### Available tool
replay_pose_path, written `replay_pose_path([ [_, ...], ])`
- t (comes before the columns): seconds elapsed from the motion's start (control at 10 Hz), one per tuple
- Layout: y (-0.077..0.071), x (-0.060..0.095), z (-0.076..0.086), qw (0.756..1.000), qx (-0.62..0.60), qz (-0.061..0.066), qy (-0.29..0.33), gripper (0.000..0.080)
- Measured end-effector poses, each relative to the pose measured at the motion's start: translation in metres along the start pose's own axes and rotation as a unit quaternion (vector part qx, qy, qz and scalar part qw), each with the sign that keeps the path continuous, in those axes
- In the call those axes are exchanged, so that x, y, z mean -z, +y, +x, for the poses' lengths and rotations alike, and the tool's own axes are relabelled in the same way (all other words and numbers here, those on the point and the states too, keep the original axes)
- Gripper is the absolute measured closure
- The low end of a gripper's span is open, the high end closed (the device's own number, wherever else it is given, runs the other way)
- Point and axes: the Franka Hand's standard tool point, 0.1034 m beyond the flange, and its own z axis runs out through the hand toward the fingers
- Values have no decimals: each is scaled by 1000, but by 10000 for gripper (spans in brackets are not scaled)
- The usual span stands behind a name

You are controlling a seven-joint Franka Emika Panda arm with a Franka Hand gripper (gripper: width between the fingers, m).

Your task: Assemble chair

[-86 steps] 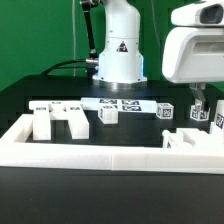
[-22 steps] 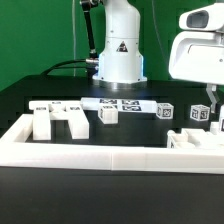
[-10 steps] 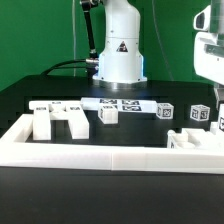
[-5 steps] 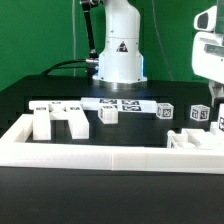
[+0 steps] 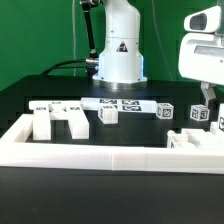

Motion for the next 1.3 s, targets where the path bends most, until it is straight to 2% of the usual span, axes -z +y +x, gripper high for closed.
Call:
replay_pose_path([
  [0.4, -5, 1, -2, 980, 197, 4, 7, 150],
  [0.8, -3, 2, 2, 939, 345, 1, 11, 150],
  [0.9, -2, 3, 6, 915, 403, -5, 14, 150],
  [1.0, -1, 3, 7, 909, 417, -5, 14, 150],
  [1.1, 0, 3, 8, 902, 432, -6, 14, 252],
  [1.2, 0, 2, 8, 904, 426, -6, 14, 389],
  [1.3, 0, 2, 8, 906, 423, -6, 14, 389],
])
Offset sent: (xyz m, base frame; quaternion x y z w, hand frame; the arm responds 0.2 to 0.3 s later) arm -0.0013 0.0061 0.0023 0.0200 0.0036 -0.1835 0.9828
